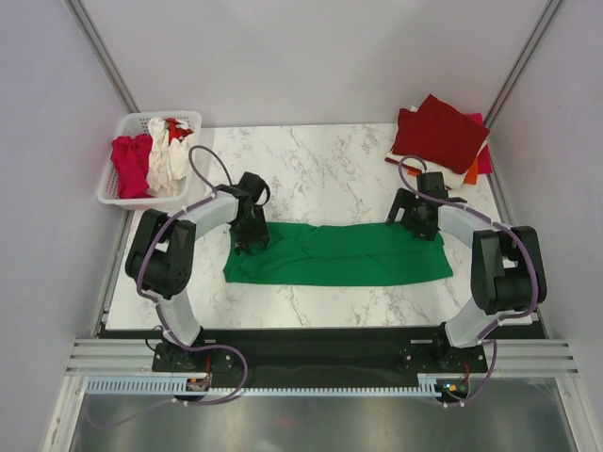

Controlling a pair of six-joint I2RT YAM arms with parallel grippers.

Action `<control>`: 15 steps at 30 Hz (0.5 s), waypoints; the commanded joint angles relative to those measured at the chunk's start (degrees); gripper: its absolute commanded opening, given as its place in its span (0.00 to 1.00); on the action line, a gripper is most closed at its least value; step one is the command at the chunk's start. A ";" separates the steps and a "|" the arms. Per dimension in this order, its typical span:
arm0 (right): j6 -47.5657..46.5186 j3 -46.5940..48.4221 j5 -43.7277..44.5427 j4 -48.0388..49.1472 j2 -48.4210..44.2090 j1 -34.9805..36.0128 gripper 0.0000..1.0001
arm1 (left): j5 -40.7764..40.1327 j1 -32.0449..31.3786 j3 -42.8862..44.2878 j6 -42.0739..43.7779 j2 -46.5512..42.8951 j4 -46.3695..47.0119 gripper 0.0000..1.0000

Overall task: Fold and stack the t-shirts
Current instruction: Fold the tshirt

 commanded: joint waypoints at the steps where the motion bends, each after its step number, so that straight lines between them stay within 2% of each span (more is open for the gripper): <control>1: 1.34 -2.82 -1.84 1.47 0.84 0.76 0.98 | -3.74 0.51 6.10 0.22 6.05 3.86 0.54; 5: 3.88 -6.85 -5.70 3.32 0.23 4.70 0.98 | -2.42 0.78 14.09 0.40 15.71 2.64 0.54; 7: 5.29 -8.79 -7.46 3.76 -0.56 7.95 0.98 | -1.98 0.95 22.69 1.54 19.50 0.19 0.54; 8: 6.17 -11.06 -9.21 4.02 -2.39 9.27 0.98 | -0.85 1.56 27.07 2.76 24.30 -1.65 0.54; 9: 9.74 -12.39 -10.18 4.37 -3.54 10.77 0.98 | 0.90 1.83 37.73 3.38 27.05 -3.24 0.55; 11: 14.94 -16.94 -15.35 7.43 -8.79 16.30 0.98 | 10.70 3.14 50.87 4.44 33.28 -6.41 0.56; 12: 22.53 -18.19 -18.86 9.71 -11.09 19.45 0.98 | 12.85 3.41 65.47 4.18 39.67 -6.85 0.59; 13: 24.44 -18.29 -18.63 11.74 -13.37 27.66 0.98 | 14.62 3.50 73.27 3.74 43.99 -6.68 0.61; 14: 25.33 -14.55 -17.76 9.84 -16.79 31.22 0.98 | 18.98 3.93 81.53 2.43 48.13 -5.20 0.62; 15: 25.68 -11.47 -15.32 6.78 -17.95 33.78 0.98 | 21.99 4.29 94.31 1.12 54.43 -2.23 0.64</control>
